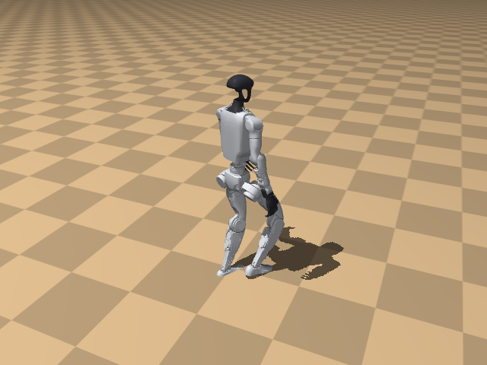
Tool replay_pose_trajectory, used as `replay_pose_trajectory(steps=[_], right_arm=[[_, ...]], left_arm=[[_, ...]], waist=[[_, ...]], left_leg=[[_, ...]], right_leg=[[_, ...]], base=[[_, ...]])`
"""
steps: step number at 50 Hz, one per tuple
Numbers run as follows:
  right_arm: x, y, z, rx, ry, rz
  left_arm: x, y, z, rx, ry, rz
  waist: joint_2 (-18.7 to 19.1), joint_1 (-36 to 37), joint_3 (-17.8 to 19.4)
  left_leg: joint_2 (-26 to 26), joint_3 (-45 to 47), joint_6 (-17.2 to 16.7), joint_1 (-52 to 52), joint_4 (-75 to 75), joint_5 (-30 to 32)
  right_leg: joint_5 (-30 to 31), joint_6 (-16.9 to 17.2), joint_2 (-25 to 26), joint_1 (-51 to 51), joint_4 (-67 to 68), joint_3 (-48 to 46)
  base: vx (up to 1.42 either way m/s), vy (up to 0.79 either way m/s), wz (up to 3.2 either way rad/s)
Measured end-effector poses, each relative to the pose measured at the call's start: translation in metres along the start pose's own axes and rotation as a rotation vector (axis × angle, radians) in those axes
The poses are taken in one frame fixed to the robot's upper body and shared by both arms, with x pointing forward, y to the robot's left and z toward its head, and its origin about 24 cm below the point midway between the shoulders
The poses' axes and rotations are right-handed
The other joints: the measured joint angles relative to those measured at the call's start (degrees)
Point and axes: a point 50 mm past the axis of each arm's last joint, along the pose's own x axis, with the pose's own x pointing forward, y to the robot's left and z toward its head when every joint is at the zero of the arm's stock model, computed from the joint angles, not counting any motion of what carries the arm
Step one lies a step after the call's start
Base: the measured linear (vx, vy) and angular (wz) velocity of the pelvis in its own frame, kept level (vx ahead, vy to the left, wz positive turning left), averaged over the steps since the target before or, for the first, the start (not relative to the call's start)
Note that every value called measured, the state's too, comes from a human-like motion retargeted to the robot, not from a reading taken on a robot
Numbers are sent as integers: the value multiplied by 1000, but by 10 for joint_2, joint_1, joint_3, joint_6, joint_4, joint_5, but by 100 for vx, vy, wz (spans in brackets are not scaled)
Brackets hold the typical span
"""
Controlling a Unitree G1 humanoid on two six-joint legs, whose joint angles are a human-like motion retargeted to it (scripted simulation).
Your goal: Walk
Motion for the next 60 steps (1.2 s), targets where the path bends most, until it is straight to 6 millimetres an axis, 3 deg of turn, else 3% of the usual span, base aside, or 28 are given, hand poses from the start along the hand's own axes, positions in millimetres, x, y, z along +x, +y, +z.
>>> replay_pose_trajectory(steps=[6, 10, 15, 17, 22, 25, 27, 33, 40, 45, 50, 54, 57, 60], right_arm=[[-3, 11, -20, -15, 73, 74], [-5, 10, -29, -3, 104, 85], [-7, -4, -41, 33, 140, 27], [-8, -11, -44, 47, 148, -5], [-8, -40, -41, 66, 129, -115], [-8, -59, -28, 74, 83, -180], [-8, -74, -16, 69, 41, -225], [-11, -115, 31, 48, -104, -343], [-20, -133, 97, 44, -327, -406], [-28, -124, 147, 8, -502, -390], [-33, -99, 178, -20, -621, -333], [-29, -71, 177, -42, -632, -255], [-21, -46, 162, -58, -582, -163], [-13, -23, 141, -69, -502, -60]], left_arm=[[3, -4, 33, 49, -144, -12], [2, -4, 39, 76, -186, -15], [-2, -2, 9, 71, -92, -6], [-6, 0, -16, 62, -3, 6], [-27, 6, -85, 23, 267, 22], [-41, 12, -114, 10, 382, 32], [-46, 19, -122, -1, 416, 46], [-52, 37, -132, -45, 431, 105], [-73, 48, -159, -113, 504, 169], [-100, 39, -193, -174, 642, 177], [-131, 26, -222, -228, 781, 165], [-150, 16, -238, -274, 864, 153], [-157, 13, -242, -300, 884, 137], [-149, 15, -237, -306, 849, 116]], waist=[[34, 6, -20], [48, 20, -30], [60, 32, -34], [71, 40, -39], [119, 52, -42], [140, 66, -45], [143, 77, -48], [134, 121, -54], [118, 156, -48], [97, 152, -68], [74, 147, -98], [45, 145, -116], [7, 132, -120], [-38, 112, -117]], left_leg=[[43, -56, -14, -4, 28, -53], [59, -92, -21, 4, 55, -87], [62, -137, -26, 46, 117, -120], [74, -138, -39, 51, 167, -119], [125, -135, -124, 46, 300, 8], [160, -106, -167, -15, 408, 111], [188, -75, -160, -77, 475, 139], [243, 2, -87, -264, 570, 90], [264, 86, -61, -375, 392, 26], [263, 170, -71, -388, 135, 31], [258, 242, -61, -388, 41, 55], [240, 261, -23, -389, 114, 66], [183, 263, 11, -369, 136, 63], [106, 253, 34, -337, 113, 65]], right_leg=[[81, 66, 122, -53, -256, 12], [133, 95, 177, -51, -396, 36], [157, 102, 212, -59, -343, 57], [155, 92, 228, -63, -292, 51], [109, 45, 245, -25, -229, 9], [74, 17, 237, 4, -226, -17], [53, 6, 220, 28, -234, -32], [14, 0, 166, 113, -284, -72], [-19, 13, 124, 228, -342, -108], [-37, 24, 93, 276, -376, -144], [-59, 32, 63, 278, -320, -162], [-35, 47, 22, 271, -212, -142], [53, 75, -24, 246, -92, -103], [143, 87, -73, 197, 35, -54]], base=[[39, 2, 78], [44, 1, 69], [49, 2, 85], [52, 3, 84], [52, 2, 97], [49, -1, 114], [49, -5, 136], [47, -10, 135], [47, -6, 88], [48, 7, 79], [51, 14, 65], [56, 15, 57], [53, 16, 101], [50, 11, 131]])
